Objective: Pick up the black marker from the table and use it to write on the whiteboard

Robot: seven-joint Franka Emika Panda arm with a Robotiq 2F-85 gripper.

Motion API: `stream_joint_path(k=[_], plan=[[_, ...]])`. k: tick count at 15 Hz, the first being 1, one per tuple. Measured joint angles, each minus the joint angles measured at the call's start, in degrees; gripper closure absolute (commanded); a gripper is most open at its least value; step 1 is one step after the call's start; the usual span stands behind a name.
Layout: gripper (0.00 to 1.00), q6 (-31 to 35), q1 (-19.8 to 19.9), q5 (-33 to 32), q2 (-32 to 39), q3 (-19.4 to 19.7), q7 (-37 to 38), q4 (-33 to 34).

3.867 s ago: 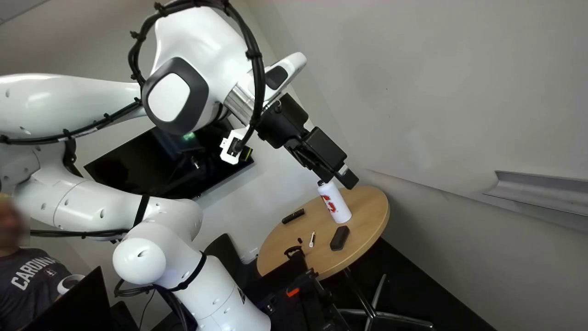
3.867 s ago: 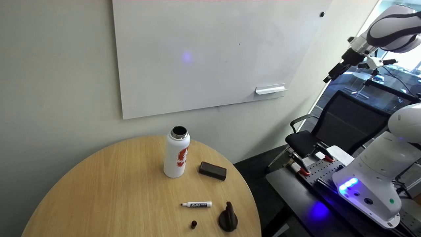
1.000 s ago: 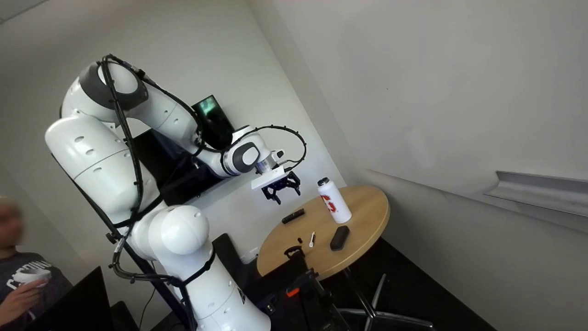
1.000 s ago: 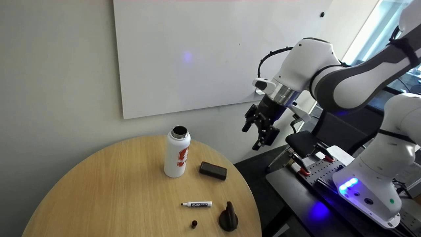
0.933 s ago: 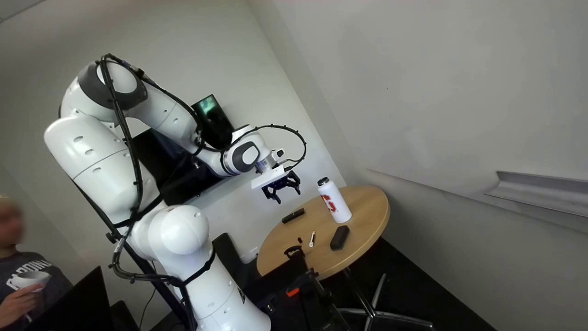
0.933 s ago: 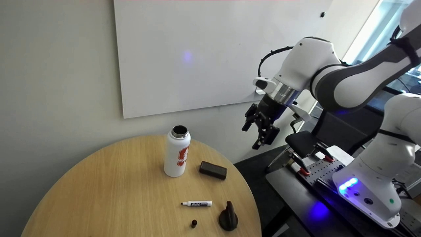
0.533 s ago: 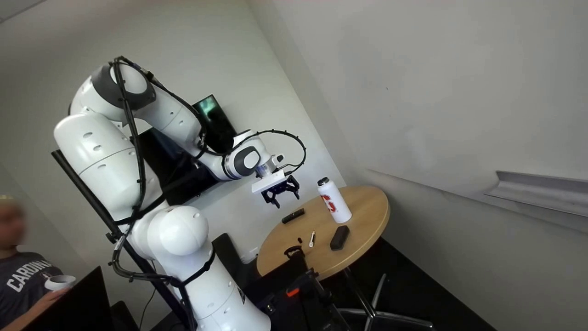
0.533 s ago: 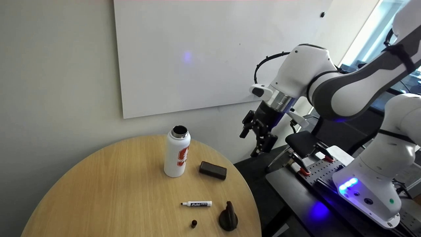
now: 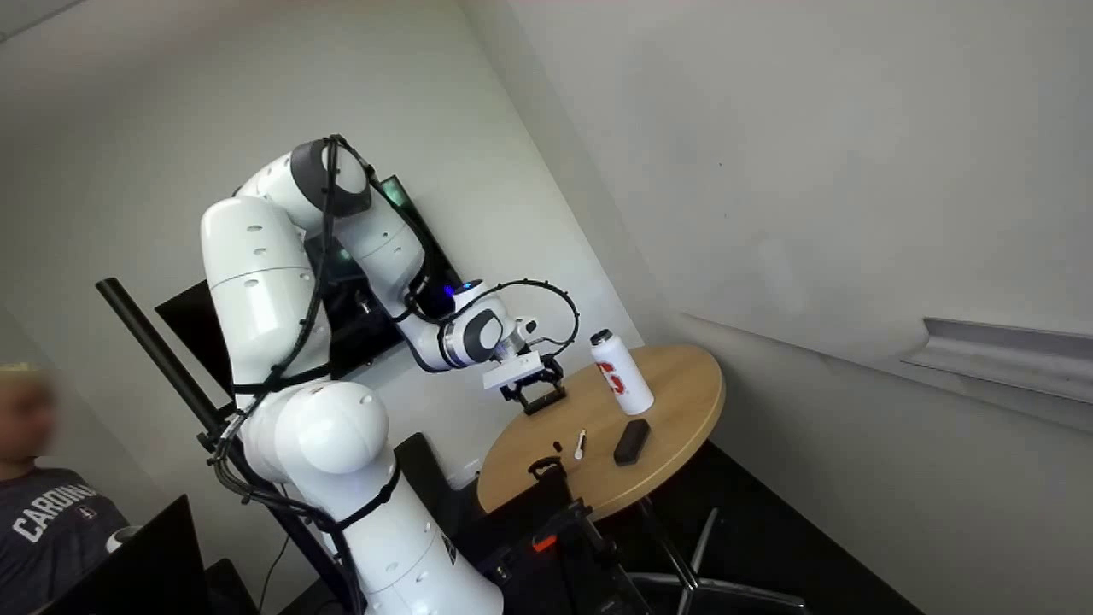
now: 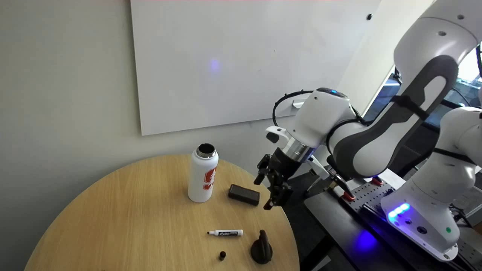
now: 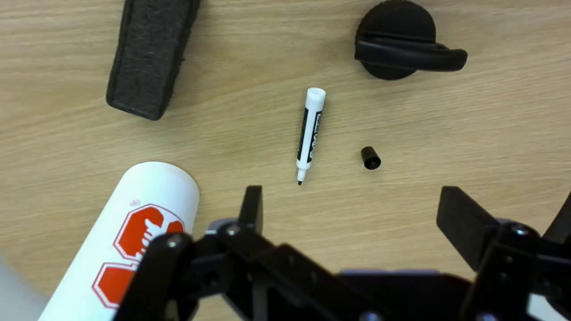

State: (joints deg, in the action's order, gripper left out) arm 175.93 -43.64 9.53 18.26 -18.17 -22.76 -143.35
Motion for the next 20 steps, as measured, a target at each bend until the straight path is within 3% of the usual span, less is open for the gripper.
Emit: stream_joint_path(k=[5, 13, 20], plan=[[0.00, 2.6, -1.3, -11.2, 10.6, 3.0, 11.8, 6.4], [0.00, 2.6, -2.3, -13.2, 21.5, 3.9, 14.5, 15.2], [0.00, 2.6, -4.5, -13.4, 25.3, 5.7, 14.5, 18.4]])
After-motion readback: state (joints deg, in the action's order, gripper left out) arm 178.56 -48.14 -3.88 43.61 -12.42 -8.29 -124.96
